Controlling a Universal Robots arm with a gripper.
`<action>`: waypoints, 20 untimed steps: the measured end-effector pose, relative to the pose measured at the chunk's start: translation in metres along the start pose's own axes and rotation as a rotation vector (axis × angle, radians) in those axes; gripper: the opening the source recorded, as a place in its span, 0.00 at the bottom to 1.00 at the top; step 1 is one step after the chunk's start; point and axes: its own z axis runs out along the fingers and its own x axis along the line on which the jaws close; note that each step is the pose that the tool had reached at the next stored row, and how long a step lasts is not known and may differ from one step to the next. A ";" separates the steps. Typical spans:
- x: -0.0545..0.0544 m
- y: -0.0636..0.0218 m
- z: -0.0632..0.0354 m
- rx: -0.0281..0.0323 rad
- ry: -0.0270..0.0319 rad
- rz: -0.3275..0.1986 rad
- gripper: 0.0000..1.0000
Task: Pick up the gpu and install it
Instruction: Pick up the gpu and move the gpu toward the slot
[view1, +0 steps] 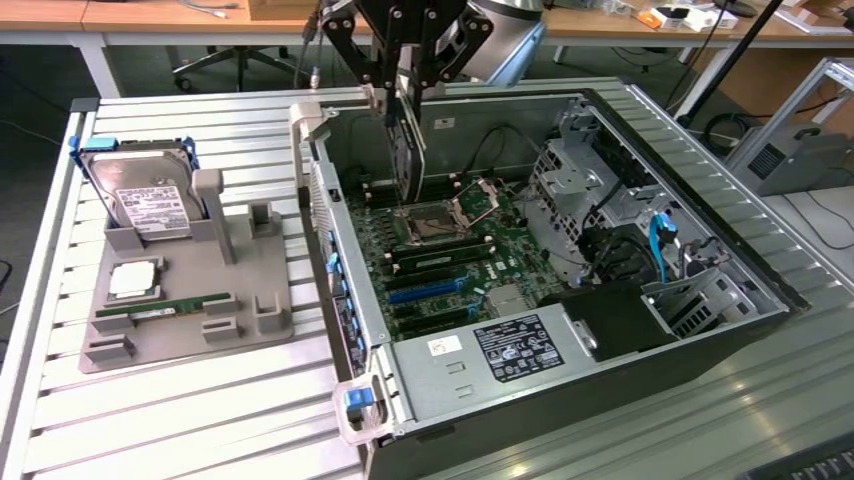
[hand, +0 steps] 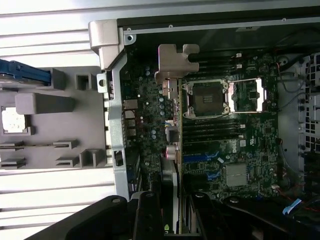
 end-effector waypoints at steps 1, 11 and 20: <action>-0.001 0.0000 0.0002 0.0002 0.0000 0.000 0.27; -0.012 0.0008 0.0042 0.0022 -0.0001 0.000 0.27; -0.021 0.0015 0.0147 0.0098 -0.0006 0.000 0.27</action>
